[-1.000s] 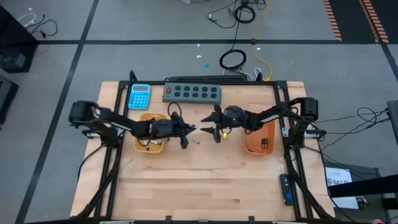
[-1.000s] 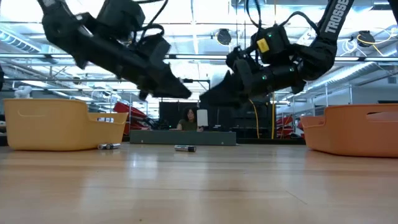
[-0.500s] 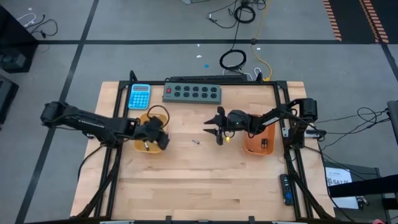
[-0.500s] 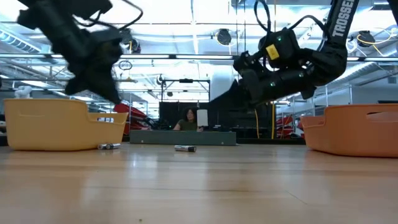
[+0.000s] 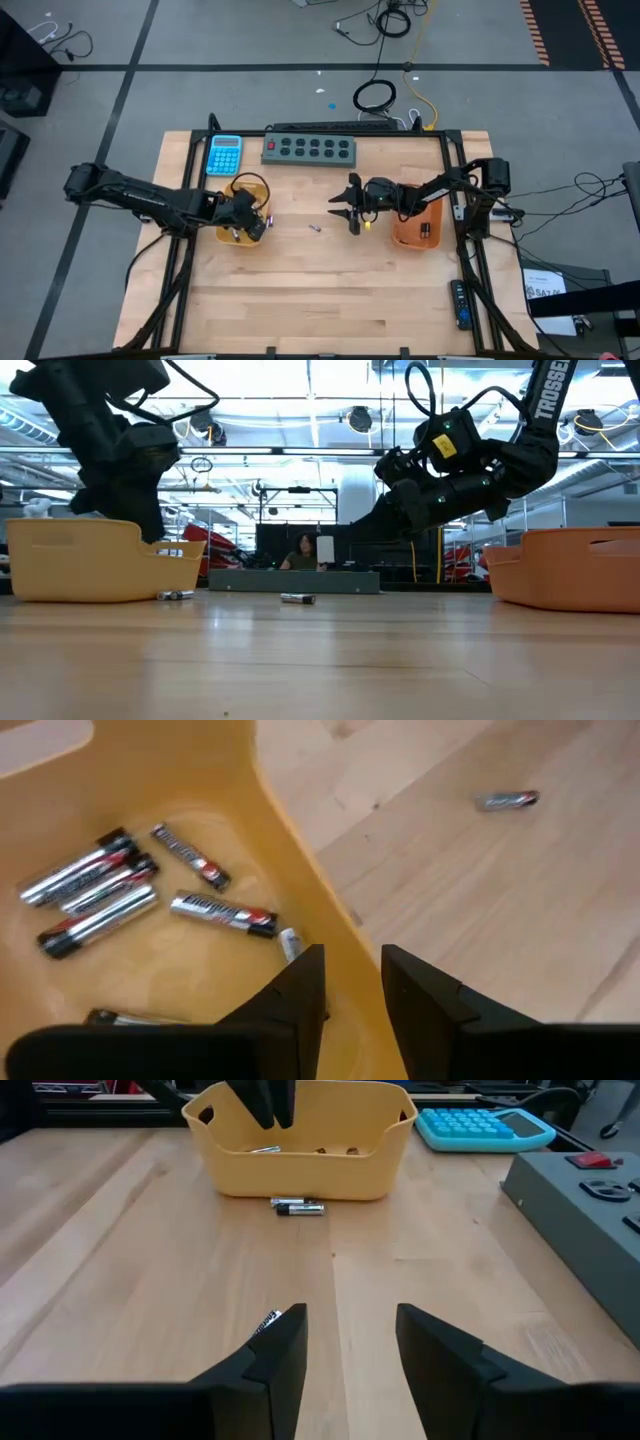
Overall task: Sort batteries
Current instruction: Put the white battery into the yellow bin
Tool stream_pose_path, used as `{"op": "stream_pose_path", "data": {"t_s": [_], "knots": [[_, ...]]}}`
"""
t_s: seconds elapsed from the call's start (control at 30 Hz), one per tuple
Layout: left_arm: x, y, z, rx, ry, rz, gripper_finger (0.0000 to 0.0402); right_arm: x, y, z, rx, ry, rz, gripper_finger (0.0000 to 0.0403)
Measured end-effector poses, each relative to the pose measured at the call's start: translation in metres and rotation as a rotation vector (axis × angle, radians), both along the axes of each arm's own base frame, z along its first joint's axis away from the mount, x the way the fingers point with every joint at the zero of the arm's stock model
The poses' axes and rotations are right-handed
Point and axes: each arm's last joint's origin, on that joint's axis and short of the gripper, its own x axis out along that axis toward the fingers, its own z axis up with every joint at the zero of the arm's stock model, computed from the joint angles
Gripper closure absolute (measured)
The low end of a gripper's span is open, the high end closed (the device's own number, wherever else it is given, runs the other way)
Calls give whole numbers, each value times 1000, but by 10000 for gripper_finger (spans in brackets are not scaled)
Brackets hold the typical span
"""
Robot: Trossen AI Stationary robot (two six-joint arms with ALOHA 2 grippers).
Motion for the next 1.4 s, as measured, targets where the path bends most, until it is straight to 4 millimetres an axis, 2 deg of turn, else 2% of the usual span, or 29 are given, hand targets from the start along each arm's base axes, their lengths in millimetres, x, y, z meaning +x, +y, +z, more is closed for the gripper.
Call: {"op": "stream_pose_path", "data": {"t_s": [0.13,0.2,0.3,0.4,0.53,0.67,0.77,0.87,1.17,1.4], "knots": [[4,0,7,30,-21,-33,289,0,0,-1,-11,12,7,257],[12,1,17,72,-68,-52,288,-1,1,-2,-23,27,39,257],[25,6,22,136,-36,-93,288,0,3,-3,-33,27,65,257],[47,12,27,158,-33,-186,287,0,4,-2,-43,21,71,257],[85,16,36,230,-40,-409,280,-1,2,-4,-54,47,70,257],[114,20,25,277,35,-587,239,-5,1,-9,-40,119,67,257],[133,26,12,272,57,-641,201,-5,1,-9,-39,122,65,257],[146,33,-4,252,113,-676,181,-5,1,-9,-43,121,67,257],[172,43,-27,239,131,-898,184,-5,1,-8,-51,118,70,257],[180,49,-49,220,157,-993,198,-5,1,-9,-52,119,68,257]]}}
